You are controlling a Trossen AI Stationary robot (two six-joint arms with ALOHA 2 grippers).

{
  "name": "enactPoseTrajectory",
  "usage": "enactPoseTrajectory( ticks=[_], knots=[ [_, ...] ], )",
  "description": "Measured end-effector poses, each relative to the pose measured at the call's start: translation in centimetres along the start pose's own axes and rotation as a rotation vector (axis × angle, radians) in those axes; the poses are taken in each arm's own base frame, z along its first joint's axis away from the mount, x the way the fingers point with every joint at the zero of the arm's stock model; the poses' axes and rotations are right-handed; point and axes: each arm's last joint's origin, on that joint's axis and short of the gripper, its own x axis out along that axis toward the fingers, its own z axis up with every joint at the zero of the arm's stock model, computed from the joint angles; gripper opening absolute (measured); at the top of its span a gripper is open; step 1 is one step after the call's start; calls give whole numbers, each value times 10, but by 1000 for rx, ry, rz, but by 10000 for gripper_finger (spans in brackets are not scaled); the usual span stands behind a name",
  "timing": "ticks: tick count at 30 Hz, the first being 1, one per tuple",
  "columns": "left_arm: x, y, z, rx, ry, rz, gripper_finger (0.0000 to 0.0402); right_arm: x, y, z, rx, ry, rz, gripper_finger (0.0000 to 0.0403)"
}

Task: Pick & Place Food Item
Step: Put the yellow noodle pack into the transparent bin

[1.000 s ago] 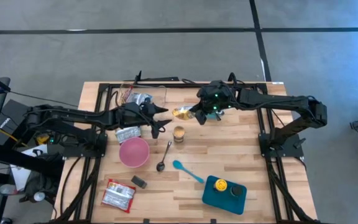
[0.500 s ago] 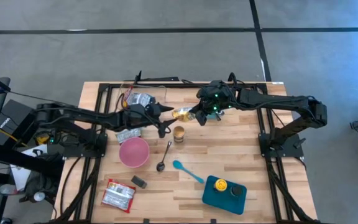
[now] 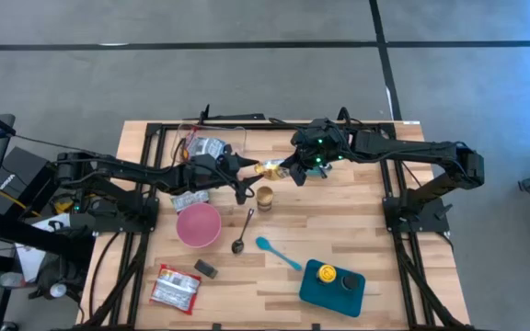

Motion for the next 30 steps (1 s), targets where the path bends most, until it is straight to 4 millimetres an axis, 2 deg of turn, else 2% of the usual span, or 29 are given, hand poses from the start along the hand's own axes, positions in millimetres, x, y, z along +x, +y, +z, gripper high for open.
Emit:
enactPoseTrajectory(
  ticks=[7,25,30],
  knots=[
    [0,0,-2,3,18,0,170,0,1,0,0,8,25,0],
    [0,0,-1,-32,13,-4,16,0,0,0,1,9,26,0],
    [0,0,-1,-35,14,-3,4,0,0,0,3,8,23,3]
  ],
)
